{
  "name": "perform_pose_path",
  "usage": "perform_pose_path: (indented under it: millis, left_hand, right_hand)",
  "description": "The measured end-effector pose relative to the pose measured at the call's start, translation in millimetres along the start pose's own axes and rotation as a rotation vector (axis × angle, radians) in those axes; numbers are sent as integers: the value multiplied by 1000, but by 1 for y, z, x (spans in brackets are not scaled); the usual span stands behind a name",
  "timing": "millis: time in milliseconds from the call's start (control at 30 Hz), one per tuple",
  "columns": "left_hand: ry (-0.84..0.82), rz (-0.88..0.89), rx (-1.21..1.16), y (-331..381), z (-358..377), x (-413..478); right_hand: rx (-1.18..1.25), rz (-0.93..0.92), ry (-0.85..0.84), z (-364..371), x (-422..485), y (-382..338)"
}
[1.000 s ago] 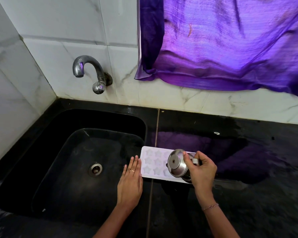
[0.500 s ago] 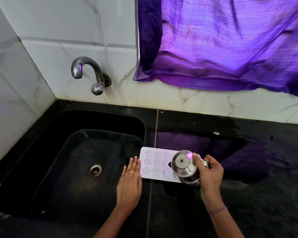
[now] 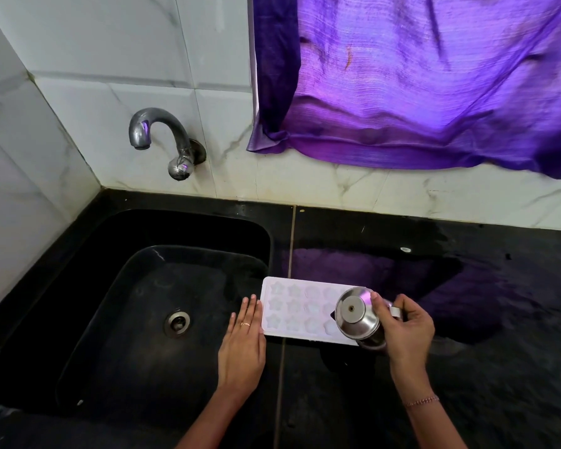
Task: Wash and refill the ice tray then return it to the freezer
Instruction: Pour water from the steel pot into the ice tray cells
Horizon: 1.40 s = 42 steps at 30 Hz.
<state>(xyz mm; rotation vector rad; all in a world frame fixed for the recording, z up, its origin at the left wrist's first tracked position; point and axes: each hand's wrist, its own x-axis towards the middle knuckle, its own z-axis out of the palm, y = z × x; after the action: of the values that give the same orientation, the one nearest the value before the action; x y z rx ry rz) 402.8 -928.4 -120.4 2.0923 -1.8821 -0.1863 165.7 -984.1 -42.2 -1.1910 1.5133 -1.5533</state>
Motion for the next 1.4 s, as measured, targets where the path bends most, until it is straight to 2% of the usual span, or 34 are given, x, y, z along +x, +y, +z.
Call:
perform_pose_path:
  millis: [267, 633, 933, 1067, 1400]
  left_hand:
    - [5, 3, 0, 0, 1, 0]
    - [5, 3, 0, -1, 2, 0]
    - [14, -1, 2, 1, 1, -1]
    - [13, 1, -10, 2, -2, -1]
    - [6, -5, -1, 2, -2, -1]
  right_hand:
    - [-92, -43, -17, 2, -1, -4]
    - [-97, -63, -21, 2, -2, -4]
    - [55, 76, 41, -5, 4, 3]
    - [74, 78, 48, -12, 4, 6]
    - [10, -15, 63, -25, 4, 8]
